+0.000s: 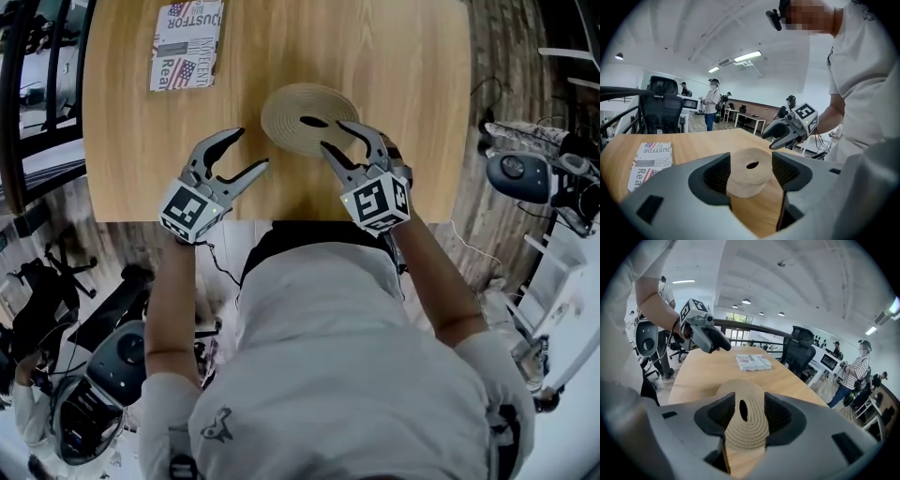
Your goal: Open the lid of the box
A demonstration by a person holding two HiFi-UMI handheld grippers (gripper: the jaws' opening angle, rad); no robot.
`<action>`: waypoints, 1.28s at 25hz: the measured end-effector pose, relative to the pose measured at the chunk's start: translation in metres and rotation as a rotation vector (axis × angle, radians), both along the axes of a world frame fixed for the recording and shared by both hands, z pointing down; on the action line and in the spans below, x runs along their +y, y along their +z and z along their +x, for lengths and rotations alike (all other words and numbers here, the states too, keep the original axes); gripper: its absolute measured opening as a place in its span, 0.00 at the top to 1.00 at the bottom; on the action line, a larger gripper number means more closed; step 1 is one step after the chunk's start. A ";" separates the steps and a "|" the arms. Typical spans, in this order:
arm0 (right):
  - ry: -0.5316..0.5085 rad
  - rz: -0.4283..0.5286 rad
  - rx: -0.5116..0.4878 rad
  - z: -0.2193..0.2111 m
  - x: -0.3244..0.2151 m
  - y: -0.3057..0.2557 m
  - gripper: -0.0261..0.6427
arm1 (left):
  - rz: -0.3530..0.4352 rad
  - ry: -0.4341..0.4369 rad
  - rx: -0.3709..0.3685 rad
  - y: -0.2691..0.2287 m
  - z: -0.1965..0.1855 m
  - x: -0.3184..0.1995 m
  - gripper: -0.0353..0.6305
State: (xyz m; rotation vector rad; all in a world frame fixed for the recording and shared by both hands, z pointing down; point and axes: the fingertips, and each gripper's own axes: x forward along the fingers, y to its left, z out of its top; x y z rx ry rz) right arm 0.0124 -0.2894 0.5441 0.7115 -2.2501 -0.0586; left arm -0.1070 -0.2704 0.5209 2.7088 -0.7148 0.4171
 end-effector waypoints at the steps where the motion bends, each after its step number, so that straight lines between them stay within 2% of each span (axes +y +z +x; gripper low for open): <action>1: -0.006 -0.007 0.015 0.001 -0.002 0.006 0.66 | -0.005 0.012 -0.019 0.009 0.000 -0.003 0.55; 7: -0.044 -0.045 0.092 -0.003 -0.008 0.039 0.67 | -0.019 0.120 -0.145 0.062 -0.001 -0.014 0.53; 15: -0.109 -0.028 0.172 -0.004 -0.013 0.056 0.70 | -0.004 0.297 -0.291 0.112 0.017 -0.019 0.50; 22: -0.172 -0.025 0.237 -0.005 -0.018 0.069 0.70 | -0.011 0.417 -0.256 0.123 0.035 -0.032 0.45; 28: -0.166 -0.027 0.239 -0.005 -0.025 0.074 0.74 | 0.008 0.519 -0.270 0.130 0.049 -0.034 0.45; 32: -0.180 0.018 0.263 -0.003 -0.025 0.074 0.77 | 0.009 0.571 -0.264 0.136 0.060 -0.034 0.43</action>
